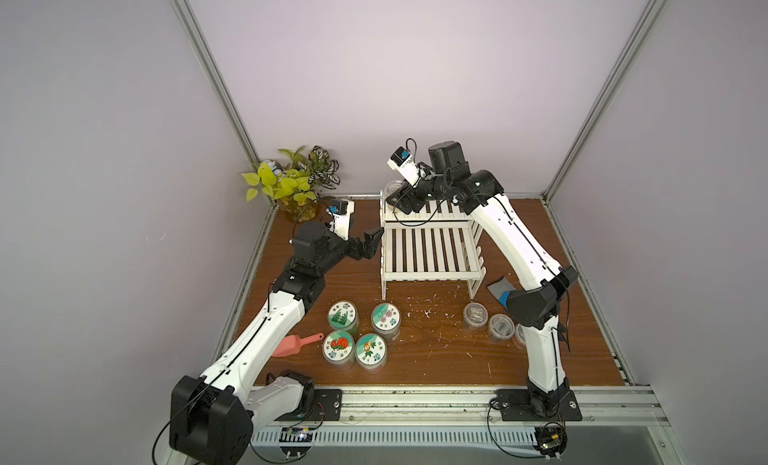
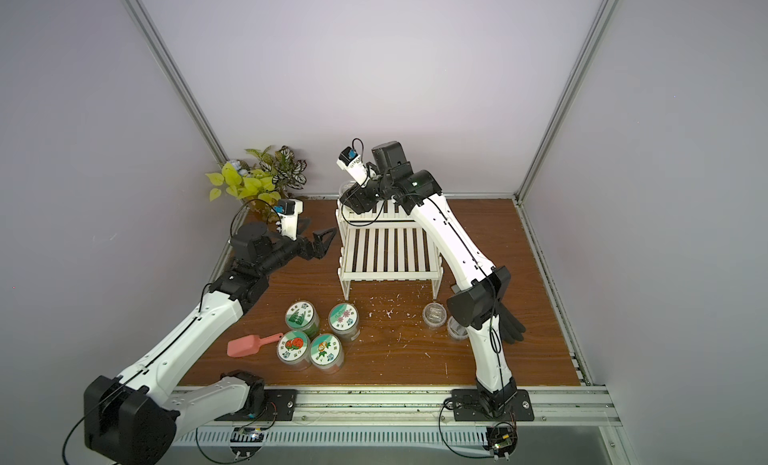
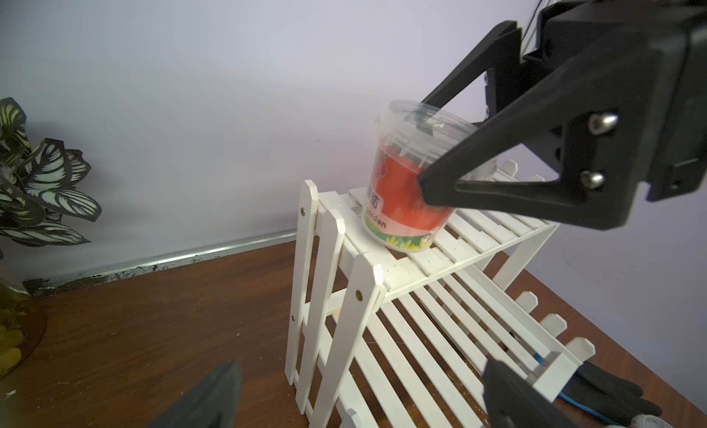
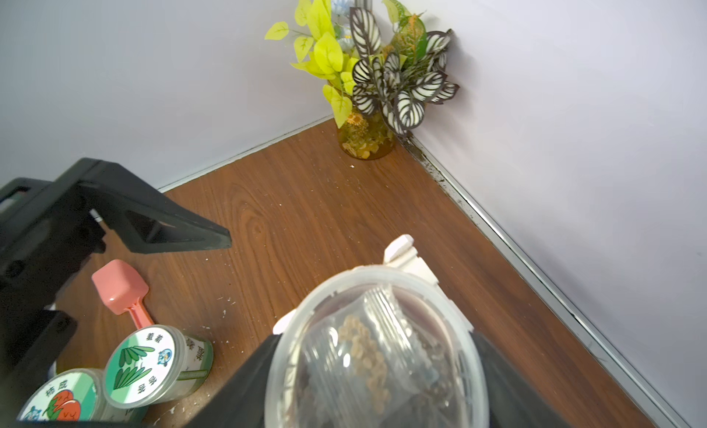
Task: Place the seed container on the shelf
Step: Place the seed jar on the shelf.
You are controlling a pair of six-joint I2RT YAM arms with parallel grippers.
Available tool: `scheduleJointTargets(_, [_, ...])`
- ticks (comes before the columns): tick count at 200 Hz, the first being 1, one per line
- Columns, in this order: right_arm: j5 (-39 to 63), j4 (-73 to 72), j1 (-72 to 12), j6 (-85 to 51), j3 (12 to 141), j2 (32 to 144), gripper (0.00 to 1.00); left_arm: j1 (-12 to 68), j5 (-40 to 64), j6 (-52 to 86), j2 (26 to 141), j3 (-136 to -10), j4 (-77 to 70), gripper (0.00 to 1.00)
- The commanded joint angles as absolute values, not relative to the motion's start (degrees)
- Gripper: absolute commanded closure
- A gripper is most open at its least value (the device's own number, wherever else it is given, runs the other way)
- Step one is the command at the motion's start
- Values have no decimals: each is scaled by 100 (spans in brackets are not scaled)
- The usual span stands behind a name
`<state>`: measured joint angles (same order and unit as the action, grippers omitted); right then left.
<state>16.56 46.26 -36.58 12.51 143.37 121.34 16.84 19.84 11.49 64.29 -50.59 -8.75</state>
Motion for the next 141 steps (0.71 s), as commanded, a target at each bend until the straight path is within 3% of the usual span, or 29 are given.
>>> scheduleJointTargets(1, [2001, 4342, -3672, 1415, 14555, 12176, 31, 1635, 1923, 878, 6424, -5231, -1024, 0])
scheduleJointTargets(78, [1940, 4293, -3633, 1452, 14441, 12204, 29, 1635, 1925, 1001, 6513, -5179, -1046, 0])
scheduleJointTargets(141, [2094, 4275, -3632, 1370, 14398, 12055, 17, 1635, 1988, 1070, 6495, -5205, -1046, 0])
